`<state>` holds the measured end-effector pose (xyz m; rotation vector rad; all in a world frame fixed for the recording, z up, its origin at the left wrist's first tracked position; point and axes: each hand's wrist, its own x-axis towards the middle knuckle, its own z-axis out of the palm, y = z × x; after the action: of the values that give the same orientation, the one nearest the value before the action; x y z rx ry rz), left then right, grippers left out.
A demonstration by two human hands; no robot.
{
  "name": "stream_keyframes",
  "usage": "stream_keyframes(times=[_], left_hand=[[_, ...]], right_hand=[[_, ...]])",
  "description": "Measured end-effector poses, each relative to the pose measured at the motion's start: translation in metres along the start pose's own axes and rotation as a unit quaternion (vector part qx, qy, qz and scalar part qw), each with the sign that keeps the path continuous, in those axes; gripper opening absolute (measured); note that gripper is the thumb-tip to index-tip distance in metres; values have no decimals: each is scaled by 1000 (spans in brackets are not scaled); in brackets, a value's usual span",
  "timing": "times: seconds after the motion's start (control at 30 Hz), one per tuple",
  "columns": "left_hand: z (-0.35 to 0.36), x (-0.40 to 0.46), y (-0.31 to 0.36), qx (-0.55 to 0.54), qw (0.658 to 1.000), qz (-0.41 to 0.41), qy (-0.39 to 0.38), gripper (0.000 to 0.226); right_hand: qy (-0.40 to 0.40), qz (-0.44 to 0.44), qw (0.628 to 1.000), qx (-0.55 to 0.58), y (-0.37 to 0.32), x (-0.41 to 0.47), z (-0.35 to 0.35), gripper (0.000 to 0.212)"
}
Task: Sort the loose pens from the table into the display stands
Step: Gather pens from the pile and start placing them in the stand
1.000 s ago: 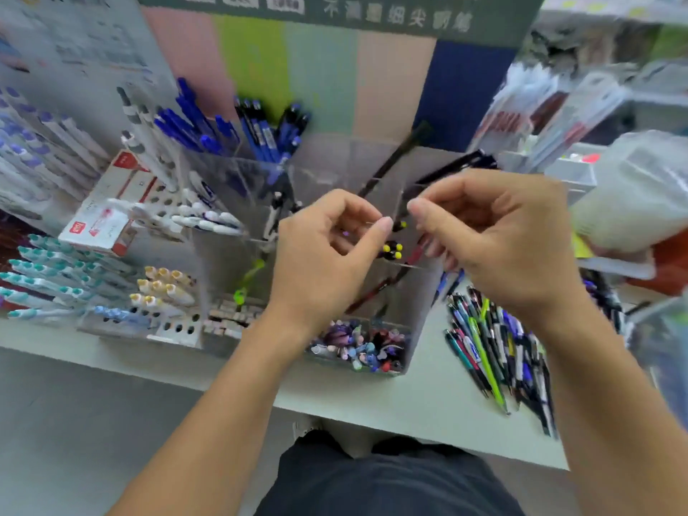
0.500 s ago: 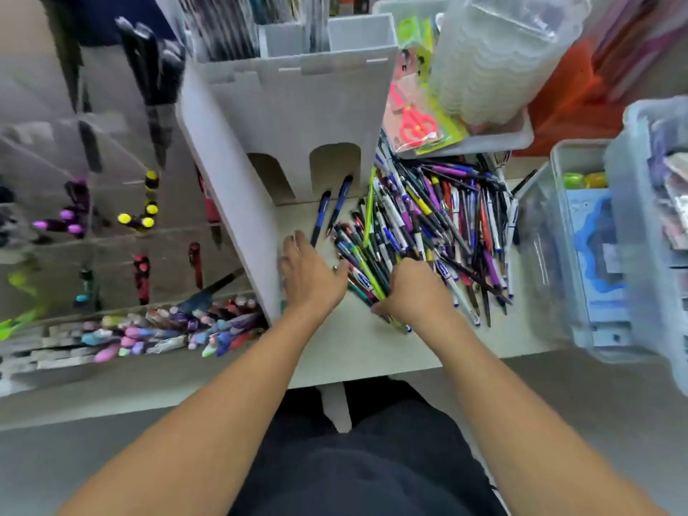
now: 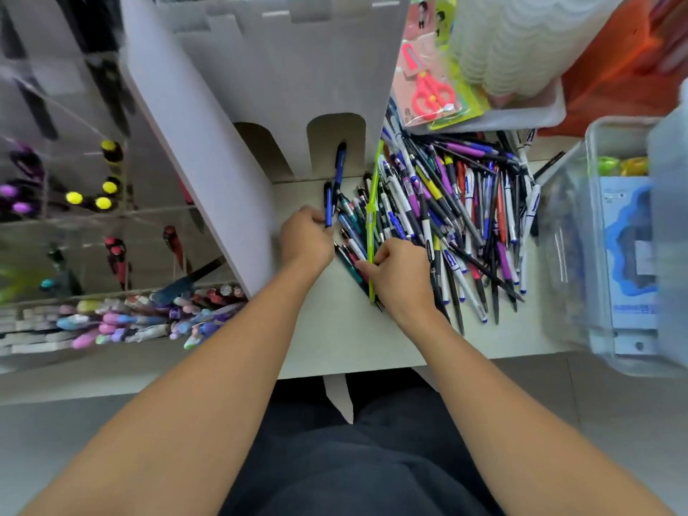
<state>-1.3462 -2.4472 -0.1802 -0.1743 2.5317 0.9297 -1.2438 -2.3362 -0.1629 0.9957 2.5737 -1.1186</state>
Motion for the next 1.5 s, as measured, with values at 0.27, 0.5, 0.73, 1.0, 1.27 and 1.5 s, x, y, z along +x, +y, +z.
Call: stream_keyframes(times=[0.27,0.5,0.73,1.0,1.27,1.5], left_hand=[[0,-65,3,36,986,-101,-124,94],[25,-58,31,-70,978,-170,-100,85],[24,-58,30,-55,981,-165,-83,89],[33,-50,53,-50,973,-215,-69,93],[30,-44,39,8,983,-176,-49,81],[39,-56,38,31,992,-119,-11,71]], right_hand=[[86,-23,985,-146,-6,5,-84,68],[40,39,983,-175,11,32,-53,103],[104,-18,974,-200,16,26,-29,78],[142,-42,974,-174,38,13,-36,87],[84,-58,991,-84,43,-33,-35,22],[91,-58,994,-34,22,-16,-25,20]])
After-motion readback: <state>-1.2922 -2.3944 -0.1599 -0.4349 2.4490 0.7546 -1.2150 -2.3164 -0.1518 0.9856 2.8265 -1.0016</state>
